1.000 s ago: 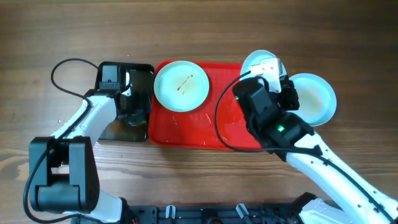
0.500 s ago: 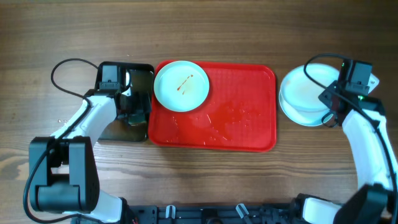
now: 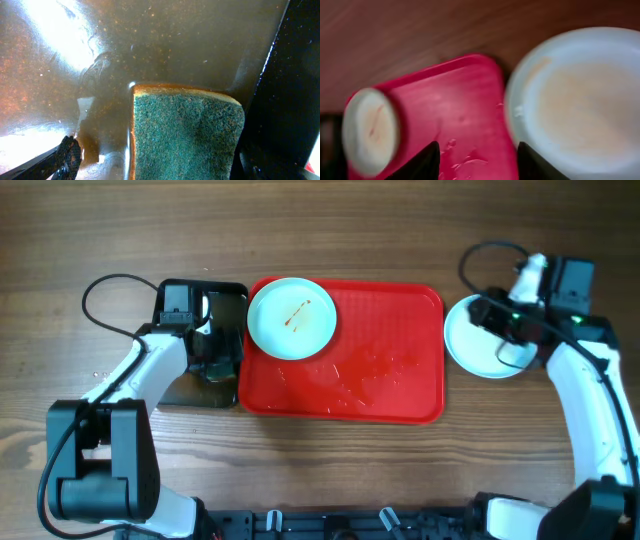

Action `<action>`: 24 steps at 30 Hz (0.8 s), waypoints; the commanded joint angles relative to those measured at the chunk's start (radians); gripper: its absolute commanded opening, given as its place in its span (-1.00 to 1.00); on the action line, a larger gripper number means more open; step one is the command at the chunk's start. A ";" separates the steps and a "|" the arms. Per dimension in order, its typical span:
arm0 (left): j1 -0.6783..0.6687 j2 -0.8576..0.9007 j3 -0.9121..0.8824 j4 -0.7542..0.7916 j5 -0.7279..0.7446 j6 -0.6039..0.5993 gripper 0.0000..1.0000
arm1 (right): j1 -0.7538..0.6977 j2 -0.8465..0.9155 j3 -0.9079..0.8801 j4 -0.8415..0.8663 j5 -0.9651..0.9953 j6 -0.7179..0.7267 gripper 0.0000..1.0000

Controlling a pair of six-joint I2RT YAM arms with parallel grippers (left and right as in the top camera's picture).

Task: Clean dirty plates on tray and stack at the side
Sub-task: 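Carry the plate right with the right gripper and stack it on the first plate, then grasp the last plate with the right gripper and pull it toward center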

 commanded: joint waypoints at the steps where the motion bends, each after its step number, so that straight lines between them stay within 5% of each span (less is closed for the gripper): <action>1: -0.010 0.010 -0.005 0.000 0.046 0.002 1.00 | 0.191 -0.017 0.098 -0.037 0.003 -0.051 0.06; 5: -0.010 0.010 -0.005 -0.001 0.046 0.002 1.00 | 0.369 0.043 0.149 0.052 0.042 0.065 0.13; 11: -0.010 0.010 -0.005 -0.001 0.046 0.002 1.00 | 0.549 0.370 0.149 0.227 0.037 0.247 0.09; 21: -0.010 0.010 -0.005 -0.001 0.046 0.002 1.00 | 0.595 0.589 0.148 0.269 0.031 0.394 -0.11; 24: -0.010 0.010 -0.005 -0.001 0.046 0.002 1.00 | 0.615 0.592 0.148 0.212 0.080 0.432 -0.56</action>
